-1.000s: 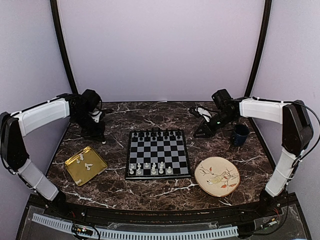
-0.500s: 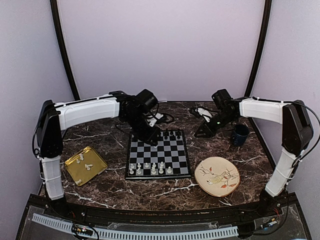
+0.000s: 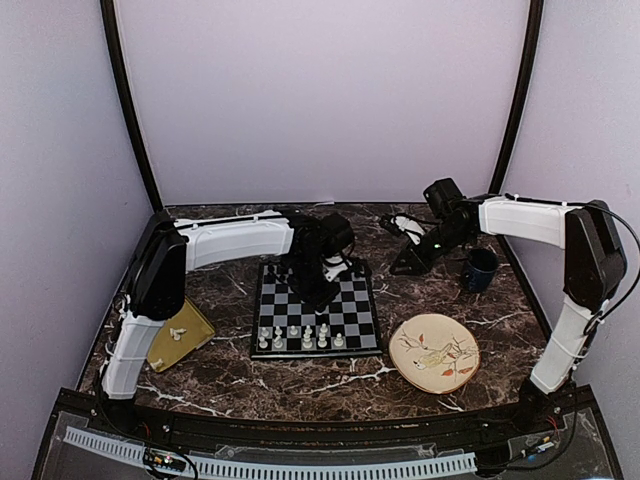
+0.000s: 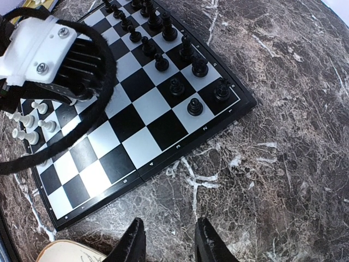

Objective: Set up the chess pieces on the board
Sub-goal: Place the pawn on the chessboard, then pick up the pawn from the chessboard.

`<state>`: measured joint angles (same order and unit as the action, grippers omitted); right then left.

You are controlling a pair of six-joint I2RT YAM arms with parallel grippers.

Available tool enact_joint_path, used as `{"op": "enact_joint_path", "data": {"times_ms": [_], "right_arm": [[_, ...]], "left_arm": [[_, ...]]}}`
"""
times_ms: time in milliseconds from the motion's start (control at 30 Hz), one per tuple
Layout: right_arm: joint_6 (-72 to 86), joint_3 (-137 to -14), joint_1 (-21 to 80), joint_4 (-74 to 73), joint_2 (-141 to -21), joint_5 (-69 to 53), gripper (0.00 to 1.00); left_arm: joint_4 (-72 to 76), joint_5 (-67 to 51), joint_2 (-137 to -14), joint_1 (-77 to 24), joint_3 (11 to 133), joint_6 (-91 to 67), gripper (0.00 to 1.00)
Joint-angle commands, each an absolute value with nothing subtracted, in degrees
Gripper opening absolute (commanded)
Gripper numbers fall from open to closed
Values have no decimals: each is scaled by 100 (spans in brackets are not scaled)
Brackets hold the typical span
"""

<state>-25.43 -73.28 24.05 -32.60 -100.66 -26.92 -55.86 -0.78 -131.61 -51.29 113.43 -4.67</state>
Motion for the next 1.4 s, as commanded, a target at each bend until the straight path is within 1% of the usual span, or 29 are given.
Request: {"op": "enact_joint_path", "data": {"times_ms": [0, 100, 200, 300, 467, 600, 700, 733, 767, 800, 833, 867, 933, 1000, 1067, 1133, 1200, 1267, 1367], "right_arm": [[-2597, -7442, 2399, -3208, -9950, -2706, 32], [-2589, -7457, 2399, -3232, -9944, -2720, 32], [-2593, -7477, 2399, -3251, -9895, -2725, 33], [-2578, -7524, 2399, -3276, -9840, -2705, 34], [-2560, -7809, 2436, -3478, -9786, -2837, 35], [-2733, -8035, 2810, -3559, -9740, -2654, 35], [-2911, -8376, 3217, -3768, -9957, -2453, 35], [-2947, -8524, 3342, -3848, -10070, -2414, 35], [-2957, -8670, 3474, -3886, -10190, -2401, 35], [-2972, -8813, 3618, -3929, -10325, -2394, 35], [-2985, -8968, 3747, -3979, -10459, -2376, 35], [-2996, -9106, 3891, -4012, -10609, -2293, 35], [-2991, -9423, 4197, -4086, -10972, -2155, 34], [-2965, -9770, 4378, -4197, -11303, -2096, 34], [-2913, -9992, 4512, -4270, -11608, -2083, 34], [-2880, -10198, 4635, -4373, -11893, -2020, 34], [-2872, -10401, 4730, -4497, -12164, -1916, 34], [-2847, -10553, 4819, -4610, -12372, -1786, 34], [-2811, -10706, 4908, -4709, -12602, -1654, 34]], "left_arm": [[-5890, 0, -13149, -5142, 11551, -427, 6], [-5980, 51, -13165, -5142, 11693, -479, 14], [-6217, 58, -13152, -5137, 12030, -456, 20], [-6323, 36, -12969, -5128, 12240, -358, 22], [-6265, 113, -12378, -4988, 12169, -352, 24], [-5666, 365, -11444, -4603, 11235, -524, 24], [-4625, 18, -10373, -4189, 10112, -398, 29], [-4128, -86, -9979, -4056, 9664, -326, 34], [-3527, -74, -9504, -3947, 9087, -305, 43], [-2893, -49, -8892, -3860, 8506, -278, 56], [-2352, 41, -8539, -3795, 7987, -262, 67], [-1880, 193, -8233, -3765, 7524, -203, 81], [-1606, 618, -7998, -3756, 7095, -6, 97], [-1986, 1486, -8075, -3748, 7125, -31, 99], [-1771, 1747, -7955, -3733, 6908, 29, 99], [-1067, 1681, -7588, -3660, 6241, 143, 99], [-619, 1172, -7237, -3306, 5811, -16, 99], [-556, 691, -7097, -3027, 5700, -333, 99], [-585, 730, -7201, -2960, 5737, -502, 99]]}}
